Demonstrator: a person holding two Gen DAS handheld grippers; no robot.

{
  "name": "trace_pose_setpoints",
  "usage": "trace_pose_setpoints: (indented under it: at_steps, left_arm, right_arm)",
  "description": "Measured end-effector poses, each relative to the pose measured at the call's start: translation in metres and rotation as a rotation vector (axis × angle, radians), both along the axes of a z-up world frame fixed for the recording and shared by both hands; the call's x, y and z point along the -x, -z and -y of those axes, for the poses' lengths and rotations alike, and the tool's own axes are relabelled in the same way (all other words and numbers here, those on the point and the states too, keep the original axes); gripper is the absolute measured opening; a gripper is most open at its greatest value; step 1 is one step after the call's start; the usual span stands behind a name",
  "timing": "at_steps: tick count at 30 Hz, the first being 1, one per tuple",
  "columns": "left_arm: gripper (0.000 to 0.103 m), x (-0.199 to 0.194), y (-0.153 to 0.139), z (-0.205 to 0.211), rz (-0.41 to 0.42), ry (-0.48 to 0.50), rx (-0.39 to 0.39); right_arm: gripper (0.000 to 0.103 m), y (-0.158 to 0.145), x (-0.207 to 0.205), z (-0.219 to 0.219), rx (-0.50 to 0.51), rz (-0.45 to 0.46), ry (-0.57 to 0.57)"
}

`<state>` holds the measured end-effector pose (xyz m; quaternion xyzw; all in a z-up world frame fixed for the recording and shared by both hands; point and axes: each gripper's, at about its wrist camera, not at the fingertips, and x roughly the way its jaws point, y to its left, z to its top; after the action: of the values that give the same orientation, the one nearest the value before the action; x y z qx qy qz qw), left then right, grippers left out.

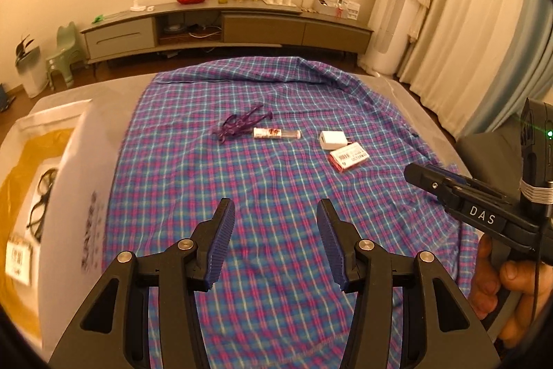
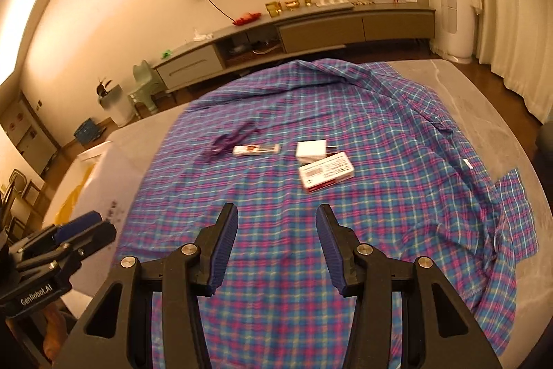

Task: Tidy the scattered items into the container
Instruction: 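Move the left tool to the purple figure while the right tool approaches the staples box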

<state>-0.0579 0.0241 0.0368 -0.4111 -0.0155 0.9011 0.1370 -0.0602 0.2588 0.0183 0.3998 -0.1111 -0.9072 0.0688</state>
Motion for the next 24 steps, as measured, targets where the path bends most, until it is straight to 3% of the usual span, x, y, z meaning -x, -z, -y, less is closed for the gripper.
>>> trace_pose_setpoints:
  at_steps: [8, 14, 19, 24]
  left_arm:
    - [0.052, 0.075, 0.022, -0.006, 0.004, -0.005, 0.032]
    - [0.052, 0.137, 0.056, -0.013, 0.04, 0.015, 0.075]
    - [0.052, 0.181, 0.088, -0.015, 0.069, 0.014, 0.11]
    - [0.052, 0.208, 0.114, -0.014, 0.097, 0.017, 0.112]
  right_arm:
    - [0.049, 0.028, 0.058, -0.01, -0.036, 0.058, -0.02]
    - [0.049, 0.064, 0.092, -0.014, -0.062, 0.12, -0.033]
    - [0.059, 0.084, 0.112, -0.019, -0.082, 0.137, -0.026]
    - [0.061, 0.093, 0.126, -0.02, -0.105, 0.124, -0.045]
